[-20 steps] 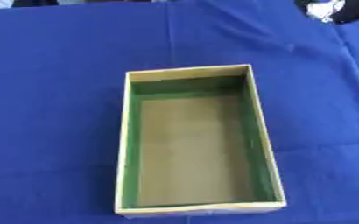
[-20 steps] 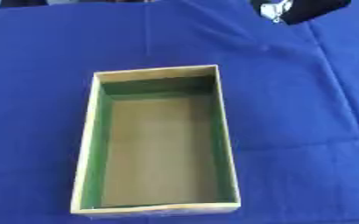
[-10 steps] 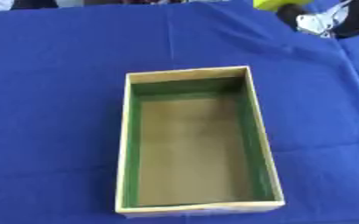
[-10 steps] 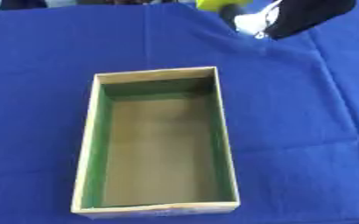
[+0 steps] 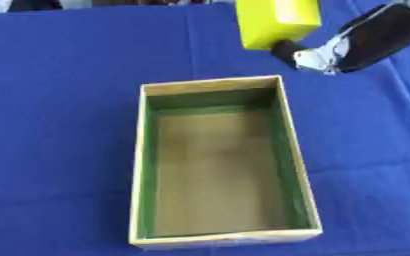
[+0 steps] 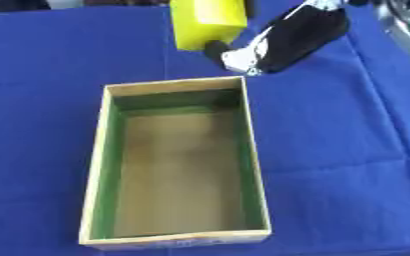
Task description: Pick up objects on the table and place them in the box.
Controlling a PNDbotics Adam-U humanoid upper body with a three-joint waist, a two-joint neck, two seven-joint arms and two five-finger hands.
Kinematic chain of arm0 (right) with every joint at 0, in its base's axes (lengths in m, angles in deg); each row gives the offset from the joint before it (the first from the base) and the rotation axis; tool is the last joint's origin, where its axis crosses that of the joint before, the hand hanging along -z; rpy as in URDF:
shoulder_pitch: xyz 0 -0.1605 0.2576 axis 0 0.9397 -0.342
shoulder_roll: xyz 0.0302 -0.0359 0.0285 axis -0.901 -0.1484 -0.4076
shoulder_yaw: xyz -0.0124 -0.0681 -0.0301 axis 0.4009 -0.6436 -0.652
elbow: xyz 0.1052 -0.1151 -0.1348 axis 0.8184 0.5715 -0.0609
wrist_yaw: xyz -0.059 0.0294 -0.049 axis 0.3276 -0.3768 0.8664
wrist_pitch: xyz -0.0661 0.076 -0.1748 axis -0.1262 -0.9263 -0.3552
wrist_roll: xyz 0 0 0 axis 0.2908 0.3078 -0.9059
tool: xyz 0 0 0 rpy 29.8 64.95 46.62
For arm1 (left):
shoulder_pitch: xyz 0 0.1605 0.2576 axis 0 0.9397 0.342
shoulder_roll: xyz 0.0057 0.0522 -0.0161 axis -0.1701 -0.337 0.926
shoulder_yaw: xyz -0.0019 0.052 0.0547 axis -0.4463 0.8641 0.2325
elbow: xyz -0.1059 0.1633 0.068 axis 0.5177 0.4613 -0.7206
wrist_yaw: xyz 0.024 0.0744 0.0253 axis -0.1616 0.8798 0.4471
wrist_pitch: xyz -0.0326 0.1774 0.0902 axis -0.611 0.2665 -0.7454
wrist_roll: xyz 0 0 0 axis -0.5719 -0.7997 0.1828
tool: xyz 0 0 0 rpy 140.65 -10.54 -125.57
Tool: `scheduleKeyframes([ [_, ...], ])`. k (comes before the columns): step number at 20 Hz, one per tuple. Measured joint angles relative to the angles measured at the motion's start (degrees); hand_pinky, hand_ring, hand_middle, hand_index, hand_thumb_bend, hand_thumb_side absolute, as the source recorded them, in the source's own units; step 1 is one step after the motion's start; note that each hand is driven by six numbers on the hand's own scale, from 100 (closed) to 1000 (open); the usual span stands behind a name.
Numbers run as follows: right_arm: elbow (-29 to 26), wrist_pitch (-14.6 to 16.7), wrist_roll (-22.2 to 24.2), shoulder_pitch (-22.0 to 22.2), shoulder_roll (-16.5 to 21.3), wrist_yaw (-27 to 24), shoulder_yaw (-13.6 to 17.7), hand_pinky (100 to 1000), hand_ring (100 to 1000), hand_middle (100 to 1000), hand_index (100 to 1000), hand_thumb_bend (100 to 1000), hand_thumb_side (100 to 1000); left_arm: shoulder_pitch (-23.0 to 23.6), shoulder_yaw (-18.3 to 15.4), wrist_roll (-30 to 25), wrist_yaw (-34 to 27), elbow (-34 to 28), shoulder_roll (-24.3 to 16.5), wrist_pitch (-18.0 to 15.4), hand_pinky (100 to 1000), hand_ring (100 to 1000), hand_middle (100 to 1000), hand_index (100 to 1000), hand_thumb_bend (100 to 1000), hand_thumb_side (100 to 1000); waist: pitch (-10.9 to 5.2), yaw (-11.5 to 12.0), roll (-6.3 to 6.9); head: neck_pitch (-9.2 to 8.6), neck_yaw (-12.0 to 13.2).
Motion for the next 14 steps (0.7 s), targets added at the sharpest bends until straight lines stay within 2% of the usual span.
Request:
scheduleKeyframes([
  [6, 0.0, -0.8, 2.1, -0.2, -1.8, 0.1, -1.4, 627, 636, 377, 498, 100, 453, -0.2, 0.2, 0.0, -0.1, 0.0, 0.0, 0.0, 626, 770, 737, 758, 105, 1000, 0.0, 0.0, -0.15, -0.11, -0.1],
  [14, 0.0, -3.4, 7.5, 0.7, -6.1, 0.8, -6.0, 622, 629, 377, 497, 100, 444, -0.4, 0.2, 0.0, -0.3, 0.0, 0.0, 0.0, 625, 770, 738, 758, 104, 1000, 0.0, 0.2, -0.5, -0.51, -0.4],
])
